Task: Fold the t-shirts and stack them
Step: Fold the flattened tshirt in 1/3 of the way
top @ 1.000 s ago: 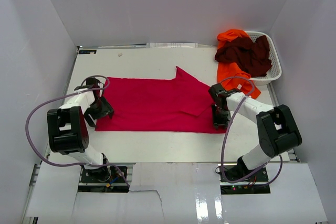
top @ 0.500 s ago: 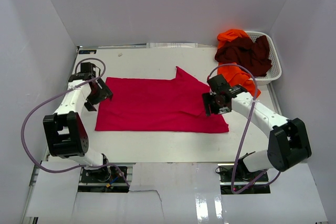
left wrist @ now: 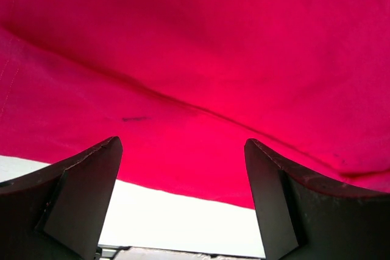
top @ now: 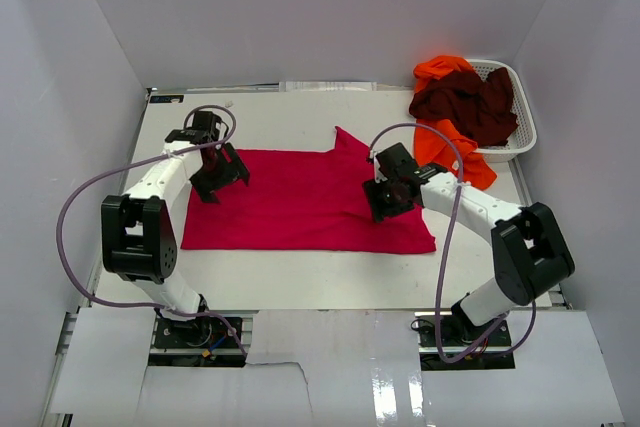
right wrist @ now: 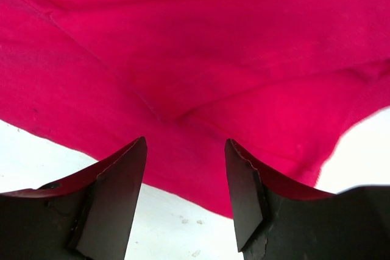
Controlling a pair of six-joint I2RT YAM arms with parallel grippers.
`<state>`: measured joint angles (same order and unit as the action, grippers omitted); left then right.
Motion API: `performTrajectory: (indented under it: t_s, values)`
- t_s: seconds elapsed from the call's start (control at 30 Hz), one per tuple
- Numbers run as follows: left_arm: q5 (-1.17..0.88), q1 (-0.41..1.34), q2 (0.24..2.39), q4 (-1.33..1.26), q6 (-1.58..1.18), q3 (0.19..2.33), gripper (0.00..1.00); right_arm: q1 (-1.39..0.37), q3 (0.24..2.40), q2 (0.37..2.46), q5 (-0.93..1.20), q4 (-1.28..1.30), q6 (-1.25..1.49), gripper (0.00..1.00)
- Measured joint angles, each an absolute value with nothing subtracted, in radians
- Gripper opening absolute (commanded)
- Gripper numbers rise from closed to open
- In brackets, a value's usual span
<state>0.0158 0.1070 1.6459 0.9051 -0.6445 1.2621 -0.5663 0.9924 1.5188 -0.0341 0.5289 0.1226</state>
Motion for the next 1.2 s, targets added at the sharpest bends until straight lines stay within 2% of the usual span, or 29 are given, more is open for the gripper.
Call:
performTrajectory:
  t_s: [0.23,0.37,0.5,0.63,0.7,0.73,0.8,0.9,1.03,1.2]
  values:
    - [0.018,0.107,1.680,0.905,-0.647,1.285,0.94,-0.622,1.016,1.596,-0.022,0.512,0.102,0.59]
    - [0.017,0.107,1.682,0.905,-0.647,1.293,0.94,-0.627,1.026,1.619,-0.022,0.499,0.094,0.50]
    - [0.018,0.107,1.688,0.905,-0.647,1.301,0.94,-0.629,1.032,1.637,-0.023,0.489,0.093,0.49]
    - [0.018,0.107,1.701,0.905,-0.647,1.304,0.94,-0.629,1.033,1.647,-0.024,0.484,0.084,0.37]
    - [0.018,0.107,1.704,0.905,-0.647,1.304,0.94,-0.629,1.039,1.659,-0.026,0.483,0.077,0.36]
    - [0.018,0.107,1.705,0.905,-0.646,1.304,0.94,-0.629,1.043,1.667,-0.026,0.481,0.075,0.30]
    - [0.019,0.107,1.708,0.905,-0.647,1.304,0.94,-0.629,1.047,1.682,-0.027,0.474,0.069,0.26]
    - [0.019,0.107,1.710,0.905,-0.646,1.304,0.94,-0.629,1.051,1.695,-0.030,0.473,0.066,0.14]
    - [0.019,0.107,1.710,0.904,-0.646,1.304,0.94,-0.629,1.087,1.708,-0.031,0.479,0.059,0.10]
    - [0.019,0.107,1.712,0.903,-0.646,1.303,0.94,-0.629,1.225,1.751,-0.043,0.506,0.040,0.11]
